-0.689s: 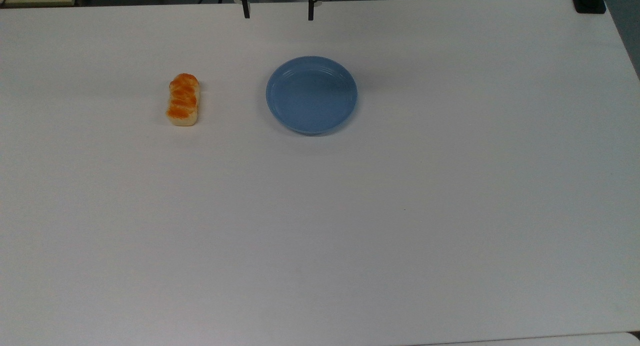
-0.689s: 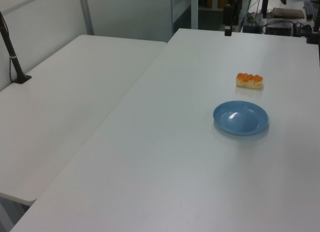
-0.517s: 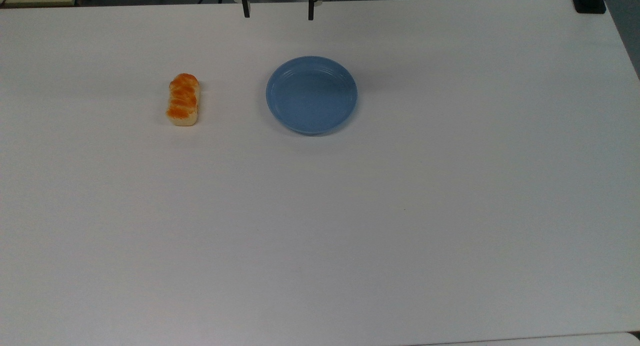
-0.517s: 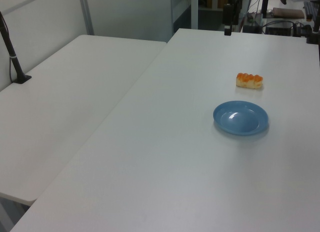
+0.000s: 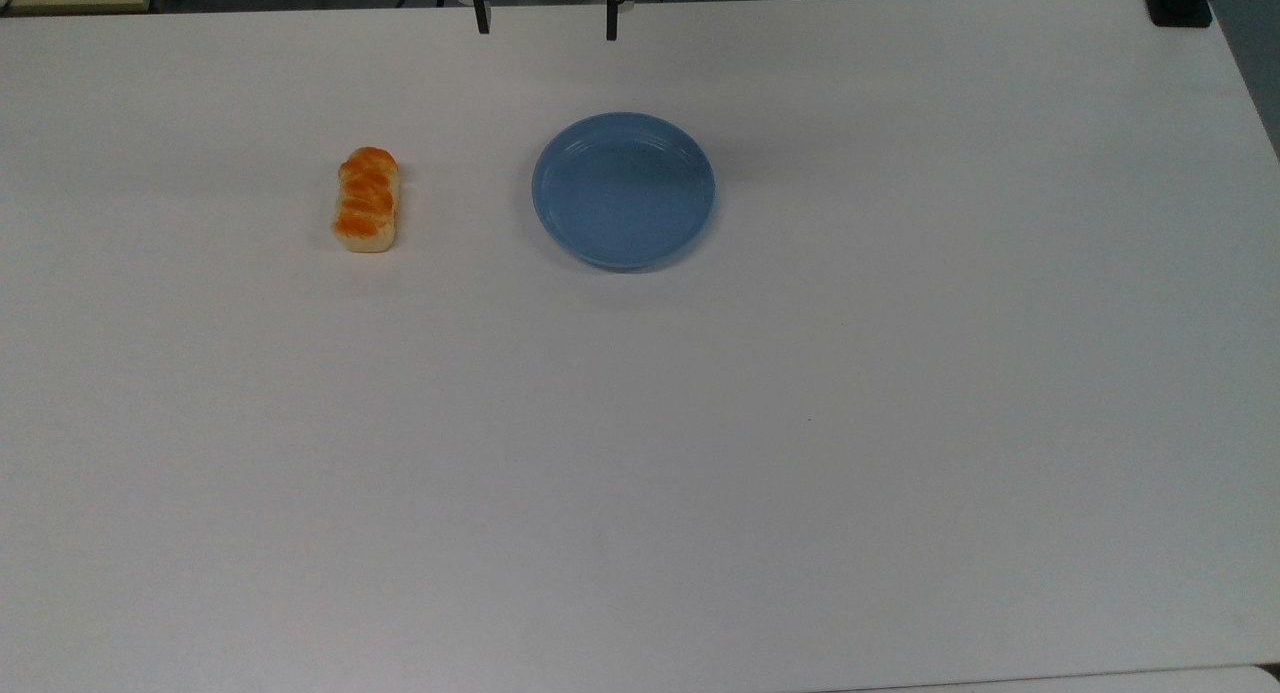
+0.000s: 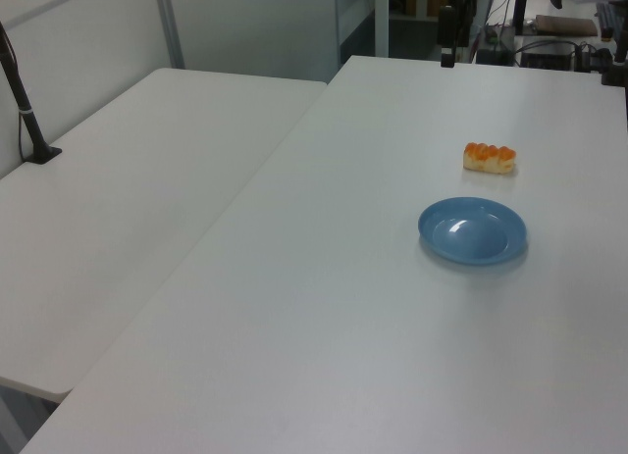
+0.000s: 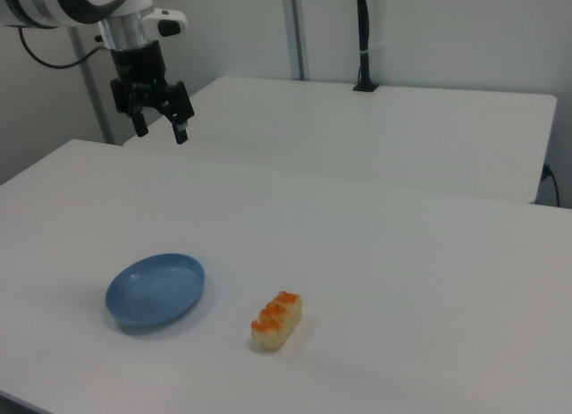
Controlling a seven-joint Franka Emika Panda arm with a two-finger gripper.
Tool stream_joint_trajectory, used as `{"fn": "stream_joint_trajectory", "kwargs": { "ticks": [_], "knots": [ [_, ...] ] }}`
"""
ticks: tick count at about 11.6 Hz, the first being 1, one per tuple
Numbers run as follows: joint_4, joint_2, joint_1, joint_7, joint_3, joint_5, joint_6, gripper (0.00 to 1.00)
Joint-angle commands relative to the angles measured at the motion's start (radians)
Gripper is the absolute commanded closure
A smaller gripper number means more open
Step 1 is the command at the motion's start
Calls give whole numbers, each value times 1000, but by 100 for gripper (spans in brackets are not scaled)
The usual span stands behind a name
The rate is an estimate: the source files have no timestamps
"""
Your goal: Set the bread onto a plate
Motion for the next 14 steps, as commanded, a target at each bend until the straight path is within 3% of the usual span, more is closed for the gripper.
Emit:
{"fn": "stream_joint_trajectory", "kwargs": {
  "ticks": [1, 5, 10, 14],
  "knots": [
    [-29, -33, -54, -15, -15, 12, 4, 0],
    [-202, -105, -195, -214, -16, 2, 96, 0],
    [-572, -92, -304, -285, -20, -71, 437, 0],
    [-606, 37, -353, -293, -20, -108, 557, 0]
  ]
}}
